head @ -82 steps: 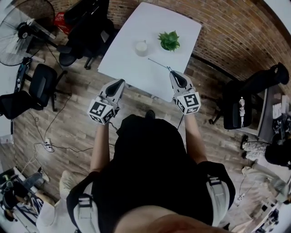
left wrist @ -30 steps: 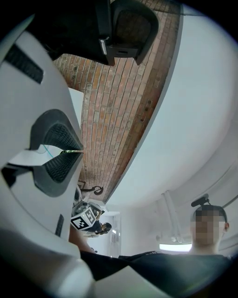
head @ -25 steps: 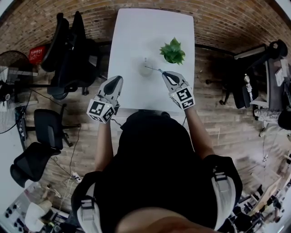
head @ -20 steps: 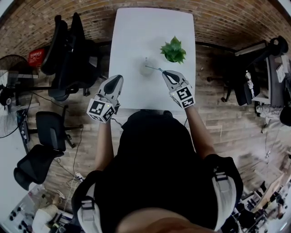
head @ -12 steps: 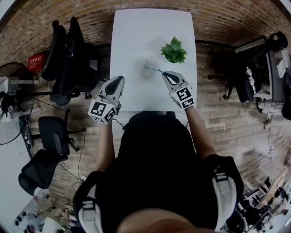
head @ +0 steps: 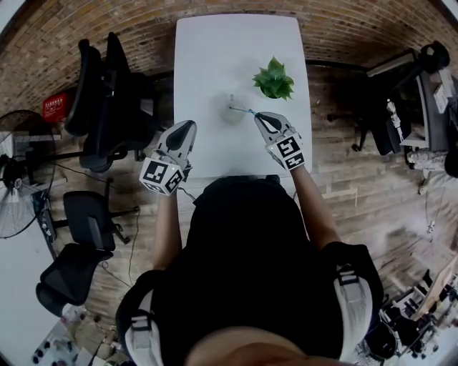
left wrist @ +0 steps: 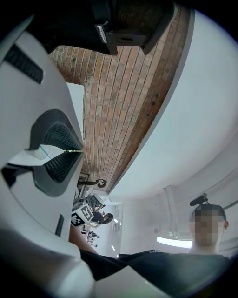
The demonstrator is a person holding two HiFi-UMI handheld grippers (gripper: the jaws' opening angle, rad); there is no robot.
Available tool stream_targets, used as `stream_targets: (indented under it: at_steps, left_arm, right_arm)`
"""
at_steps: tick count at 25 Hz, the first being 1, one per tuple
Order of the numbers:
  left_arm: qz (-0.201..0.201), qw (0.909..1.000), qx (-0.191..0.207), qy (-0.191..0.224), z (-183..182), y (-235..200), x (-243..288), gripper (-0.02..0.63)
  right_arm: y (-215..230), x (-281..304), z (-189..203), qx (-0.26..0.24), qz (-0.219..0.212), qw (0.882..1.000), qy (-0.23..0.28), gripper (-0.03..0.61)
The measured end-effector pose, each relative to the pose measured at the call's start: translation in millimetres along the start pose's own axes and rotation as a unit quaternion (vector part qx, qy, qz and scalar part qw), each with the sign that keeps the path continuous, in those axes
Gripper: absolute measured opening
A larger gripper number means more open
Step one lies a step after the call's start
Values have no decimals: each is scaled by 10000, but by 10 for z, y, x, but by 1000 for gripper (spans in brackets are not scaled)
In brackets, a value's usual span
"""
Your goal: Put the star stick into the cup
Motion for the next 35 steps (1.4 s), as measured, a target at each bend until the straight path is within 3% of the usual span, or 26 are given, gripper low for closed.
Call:
stream_targets:
  at_steps: [20, 35]
  left_arm:
    - [222, 9998, 3, -2, 37, -115, 17, 32]
    - [400, 9992, 59, -48, 24, 4, 138, 32]
  right_arm:
    - [-92, 0, 125, 3, 198, 9996, -215, 80]
    - [-64, -226, -105, 143, 205, 9992, 296, 97]
Point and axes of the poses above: the fingertips, and each gripper's own axes: x forward along the fingers, y to its right, z out of its underside, the point moved 6 cm from there along -x, backward along the fingers, and after that the axes turned 3 degrees about x, right-handed, at the moved point
